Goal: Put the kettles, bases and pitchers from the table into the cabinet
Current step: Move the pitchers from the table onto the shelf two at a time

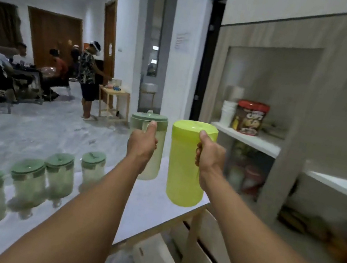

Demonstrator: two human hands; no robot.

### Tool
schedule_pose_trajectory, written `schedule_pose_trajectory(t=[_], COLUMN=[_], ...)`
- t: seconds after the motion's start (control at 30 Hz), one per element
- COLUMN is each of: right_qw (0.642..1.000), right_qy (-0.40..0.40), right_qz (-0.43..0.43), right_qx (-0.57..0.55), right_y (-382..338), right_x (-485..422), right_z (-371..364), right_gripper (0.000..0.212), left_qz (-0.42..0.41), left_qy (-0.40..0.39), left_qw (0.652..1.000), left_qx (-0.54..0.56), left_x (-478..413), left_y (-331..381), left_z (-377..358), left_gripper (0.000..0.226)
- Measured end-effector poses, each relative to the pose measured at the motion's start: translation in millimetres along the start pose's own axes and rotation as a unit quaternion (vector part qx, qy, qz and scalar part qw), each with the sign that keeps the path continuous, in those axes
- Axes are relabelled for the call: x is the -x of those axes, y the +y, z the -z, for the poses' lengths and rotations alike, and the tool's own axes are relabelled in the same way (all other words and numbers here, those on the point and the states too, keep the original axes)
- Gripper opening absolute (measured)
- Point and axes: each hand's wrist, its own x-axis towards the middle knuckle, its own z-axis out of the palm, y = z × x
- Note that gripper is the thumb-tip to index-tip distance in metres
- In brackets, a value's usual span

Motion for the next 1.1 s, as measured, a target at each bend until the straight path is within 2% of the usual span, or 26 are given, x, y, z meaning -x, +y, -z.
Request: schedule_pose_trajectory(t=[0.27, 0.47, 0.63, 0.8, 1.0, 1.1], right_qw=[0.969, 0.936, 0.911, 0.901, 0.889, 0.892], right_qy=[0.225, 0.316, 0.368, 0.387, 0.403, 0.395], right_qz=[0.1, 0.147, 0.173, 0.181, 0.188, 0.189], right_qx=[0.035, 0.045, 0.062, 0.083, 0.108, 0.115], right_y=[-73.0, -105.4, -121.0, -122.1, -111.1, -101.2], right_x=[-35.4, -51.6, -82.4, -131.0, -213.0, -265.1], right_z=[208.1, 346.7, 416.3, 457.0, 488.8, 500.0], right_gripper=[0.048, 0.044, 0.046, 0.048, 0.045, 0.047], left_qz=[-0.013, -0.006, -0.003, -0.014, -0.023, -0.021], left_qy=[-0.189, -0.28, -0.314, -0.322, -0.317, -0.302], left_qw=[0.979, 0.956, 0.942, 0.94, 0.944, 0.951], left_qx=[0.074, 0.092, 0.119, 0.111, 0.085, 0.066], left_x=[91.4, 165.1, 197.3, 198.1, 162.6, 132.5], left_y=[53.4, 70.4, 81.1, 80.2, 70.0, 61.2], left_z=[-208.0, -338.1, -418.1, -483.3, -565.6, -611.6], left_gripper=[0.038, 0.041, 0.032, 0.034, 0.038, 0.052])
